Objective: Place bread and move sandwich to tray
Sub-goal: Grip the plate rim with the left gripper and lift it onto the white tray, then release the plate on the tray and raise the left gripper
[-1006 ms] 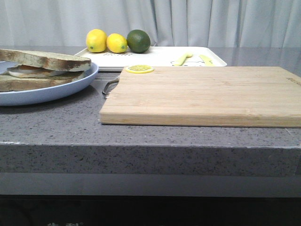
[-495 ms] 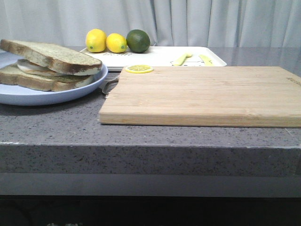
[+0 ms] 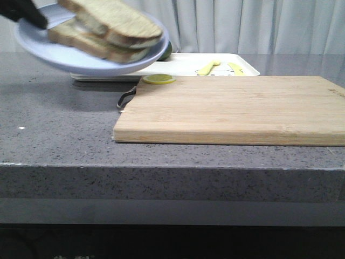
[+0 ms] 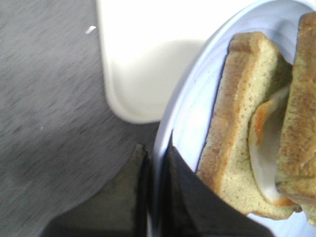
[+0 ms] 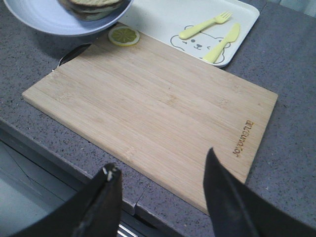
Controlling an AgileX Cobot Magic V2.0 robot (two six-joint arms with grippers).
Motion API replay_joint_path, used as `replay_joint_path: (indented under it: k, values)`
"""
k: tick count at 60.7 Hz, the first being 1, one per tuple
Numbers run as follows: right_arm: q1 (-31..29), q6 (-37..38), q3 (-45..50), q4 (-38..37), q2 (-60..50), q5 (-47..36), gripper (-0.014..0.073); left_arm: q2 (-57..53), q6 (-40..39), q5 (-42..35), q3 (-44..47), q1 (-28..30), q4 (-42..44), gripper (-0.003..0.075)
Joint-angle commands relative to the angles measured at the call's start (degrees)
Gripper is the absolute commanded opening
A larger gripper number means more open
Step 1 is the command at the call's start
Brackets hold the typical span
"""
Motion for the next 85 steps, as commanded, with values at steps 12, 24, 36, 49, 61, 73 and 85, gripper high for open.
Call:
replay_joint_path:
  k: [12,24,36,49,61,73,85]
  values:
    - [-0.3,0.0,-1.5,-0.6,0.1,-4.1,0.0402,7.8,-12.8,-7.4,-15.0,-3.2,-6.6,-0.0017]
    - [-0.3,0.0,-1.5,-0.6,0.1,-4.1,0.0402,14.2,-18.7,-7.8,-19.1,-3.2,-7.0,-0.0015]
    - [-0.3,0.0,-1.5,-0.6,0.1,-4.1,0.0402,16.6,-19.3,-7.8,-19.2,-3.2,-7.2,0.0076]
    - [-0.3,0.0,-1.5,-0.6,0.1,-4.1,0.0402,16.4,-19.3,-7.5,-19.2,-3.1,-7.2,0.0299]
    - [-0.3,0.0,-1.5,-0.6,0.1,-4.1,0.0402,13.3,-15.6,-7.4,-19.2,-3.0,-5.1,0.0296]
    - [-0.3,0.0,-1.5,-0.6,0.1,-4.1,0.0402,5.9,-14.7,-6.1,-18.8,-3.2,5.3,0.0296]
    - [-0.3,0.0,-1.5,-0.6,0.1,-4.1,0.0402,-5.0,-13.9,-9.0,-10.9,-6.0,14.4,0.0295]
